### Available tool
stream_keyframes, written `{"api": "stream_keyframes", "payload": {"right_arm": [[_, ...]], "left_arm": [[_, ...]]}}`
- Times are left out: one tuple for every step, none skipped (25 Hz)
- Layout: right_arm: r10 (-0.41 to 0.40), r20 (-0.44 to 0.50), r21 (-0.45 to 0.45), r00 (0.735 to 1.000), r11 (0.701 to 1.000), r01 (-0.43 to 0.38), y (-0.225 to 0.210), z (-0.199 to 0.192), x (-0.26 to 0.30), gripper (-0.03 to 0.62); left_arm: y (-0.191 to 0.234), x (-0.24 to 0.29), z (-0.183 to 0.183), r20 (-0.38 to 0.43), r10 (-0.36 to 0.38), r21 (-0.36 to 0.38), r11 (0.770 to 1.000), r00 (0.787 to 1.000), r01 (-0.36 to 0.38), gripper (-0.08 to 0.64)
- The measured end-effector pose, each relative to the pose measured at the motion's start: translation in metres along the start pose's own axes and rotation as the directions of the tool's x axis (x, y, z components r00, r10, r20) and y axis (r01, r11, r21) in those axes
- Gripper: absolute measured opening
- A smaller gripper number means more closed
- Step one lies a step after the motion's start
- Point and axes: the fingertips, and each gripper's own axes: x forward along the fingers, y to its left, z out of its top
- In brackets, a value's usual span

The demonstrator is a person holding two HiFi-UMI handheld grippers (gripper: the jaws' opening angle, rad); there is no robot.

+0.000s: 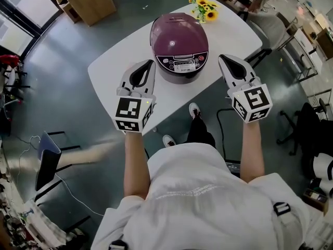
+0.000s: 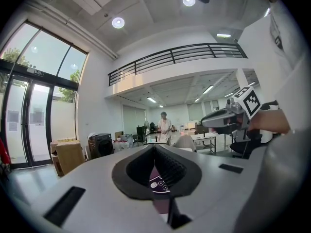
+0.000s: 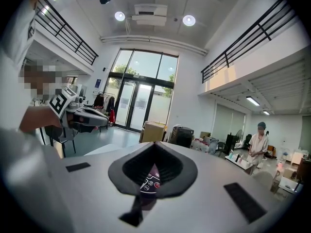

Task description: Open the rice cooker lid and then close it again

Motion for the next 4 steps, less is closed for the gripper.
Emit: {"api": "stream_keyframes", "payload": {"right_arm": [[0.004,-0.001,-0.002,1.0,1.0,-0.004,-0.0002,-0.0004,0.002,0.025],[0.007,-0.003,-0.005,1.0,1.0,-0.007,-0.0004,-0.0005,0.0042,0.026],[0.011,-0.004,-0.008,1.0,1.0,-0.011,-0.0007,-0.0004,0.0065,0.025],[0.015,-0.005,-0.011,1.0,1.0,-0.015,-0.001,-0.0003,0.0088,0.026]], "left_arm": [[0.0011,0.0015,-0.0006,-0.001,0.0,-0.001,1.0,1.0,0.0,0.017],[0.0026,0.0031,-0.001,-0.001,0.001,-0.001,1.0,1.0,-0.001,0.017],[0.0042,0.0046,-0.0013,-0.002,0.002,-0.001,1.0,1.0,-0.002,0.017],[0.0059,0.0062,-0.0015,-0.002,0.003,-0.001,1.0,1.0,-0.003,0.017]]}}
